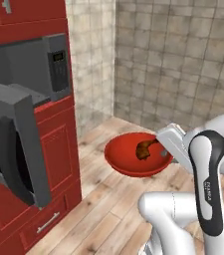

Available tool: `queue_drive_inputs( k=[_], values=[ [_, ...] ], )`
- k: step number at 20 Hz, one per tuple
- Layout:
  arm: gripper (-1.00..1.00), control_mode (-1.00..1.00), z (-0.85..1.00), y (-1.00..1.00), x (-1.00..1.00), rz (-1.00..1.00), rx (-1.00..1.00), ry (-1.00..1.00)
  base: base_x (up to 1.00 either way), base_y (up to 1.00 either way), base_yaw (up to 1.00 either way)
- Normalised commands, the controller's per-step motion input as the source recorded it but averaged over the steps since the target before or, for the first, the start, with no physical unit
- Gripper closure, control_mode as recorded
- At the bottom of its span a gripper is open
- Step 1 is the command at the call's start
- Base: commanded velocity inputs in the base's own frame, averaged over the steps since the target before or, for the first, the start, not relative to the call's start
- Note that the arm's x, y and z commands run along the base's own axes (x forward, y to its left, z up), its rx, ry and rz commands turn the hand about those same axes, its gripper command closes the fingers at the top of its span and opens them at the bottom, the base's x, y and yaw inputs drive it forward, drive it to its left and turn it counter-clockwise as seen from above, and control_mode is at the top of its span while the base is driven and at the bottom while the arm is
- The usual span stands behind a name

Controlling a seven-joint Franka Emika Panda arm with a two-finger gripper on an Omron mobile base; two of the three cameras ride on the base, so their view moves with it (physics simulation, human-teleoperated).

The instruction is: Remove the orange from the bowl and place it on the small plate. Then place the bowl with only the chicken drumstick in the microwave, close the door, and press the start button to microwave the chicken drumstick.

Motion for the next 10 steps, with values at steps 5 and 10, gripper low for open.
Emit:
queue_drive_inputs(
  k=[5,10],
  values=[
    [1.00,1.00,0.00,0.00,0.00,0.00,0.00,0.00,0.41,0.00,0.61],
    [1.00,1.00,0.00,0.00,0.00,0.00,0.00,0.00,0.48,-0.03,0.59]
  ],
)
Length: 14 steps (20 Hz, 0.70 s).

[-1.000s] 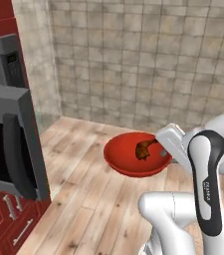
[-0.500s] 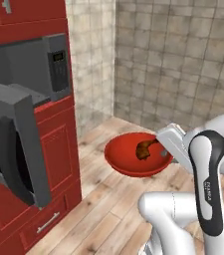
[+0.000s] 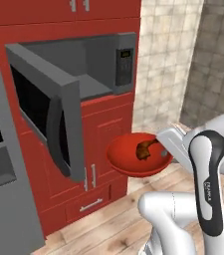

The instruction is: Remove the orange from the bowl and place it on the small plate. Then place the bowl with only the chicken drumstick in the microwave, close the door, and press the start button to microwave the chicken drumstick.

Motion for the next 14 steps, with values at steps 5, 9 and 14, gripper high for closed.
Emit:
queue_drive_inputs(
  k=[5,9,14],
  values=[
    [1.00,1.00,0.00,0.00,0.00,0.00,0.00,0.00,0.84,-0.26,0.45],
    [1.00,1.00,0.00,0.00,0.00,0.00,0.00,0.00,0.80,-0.37,0.38],
    [1.00,1.00,0.00,0.00,0.00,0.00,0.00,0.00,0.67,-0.23,0.24]
  ],
)
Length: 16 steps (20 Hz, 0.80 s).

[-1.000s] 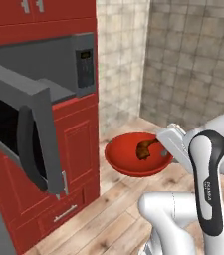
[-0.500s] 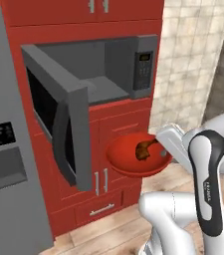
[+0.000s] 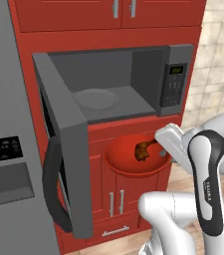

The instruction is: Remove the orange from the bowl and place it on the small plate. Then place the bowl with only the chicken drumstick in the microwave, close the door, and press the start button to microwave the chicken drumstick.

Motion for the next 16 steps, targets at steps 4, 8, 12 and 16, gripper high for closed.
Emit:
queue_drive_inputs(
  k=[4,8,12,16],
  values=[
    [1.00,1.00,0.00,0.00,0.00,0.00,0.00,0.00,0.68,-0.17,0.22],
    [1.00,1.00,0.00,0.00,0.00,0.00,0.00,0.00,0.42,0.00,0.00],
    [1.00,1.00,0.00,0.00,0.00,0.00,0.00,0.00,0.28,0.00,0.02],
    [1.00,1.00,0.00,0.00,0.00,0.00,0.00,0.00,0.24,0.00,0.10]
  ],
)
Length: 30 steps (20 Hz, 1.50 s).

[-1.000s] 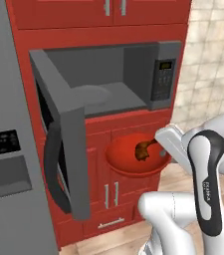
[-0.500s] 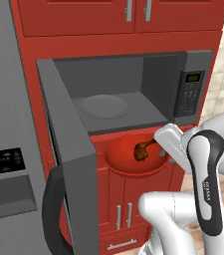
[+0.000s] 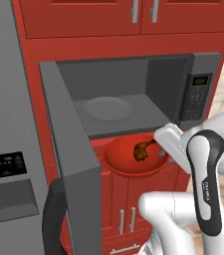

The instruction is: Remove the orange from the bowl and place it on the small plate. Then place the bowl with only the chicken drumstick in the microwave, close the door, and press the start button to microwave the chicken drumstick.

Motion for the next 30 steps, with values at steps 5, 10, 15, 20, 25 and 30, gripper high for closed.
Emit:
queue_drive_inputs(
  k=[5,10,15,20,25,30],
  values=[
    [1.00,1.00,0.00,0.00,0.00,0.00,0.00,0.00,0.43,0.00,0.12],
    [1.00,1.00,0.00,0.00,0.00,0.00,0.00,0.00,0.42,0.00,0.12],
    [1.00,1.00,0.00,0.00,0.00,0.00,0.00,0.00,0.21,0.00,0.12],
    [1.00,1.00,0.00,0.00,0.00,0.00,0.00,0.00,0.14,0.00,0.10],
    [1.00,1.00,0.00,0.00,0.00,0.00,0.00,0.00,0.45,0.00,0.10],
    [1.00,1.00,0.00,0.00,0.00,0.00,0.00,0.00,0.19,0.00,0.06]
  ],
)
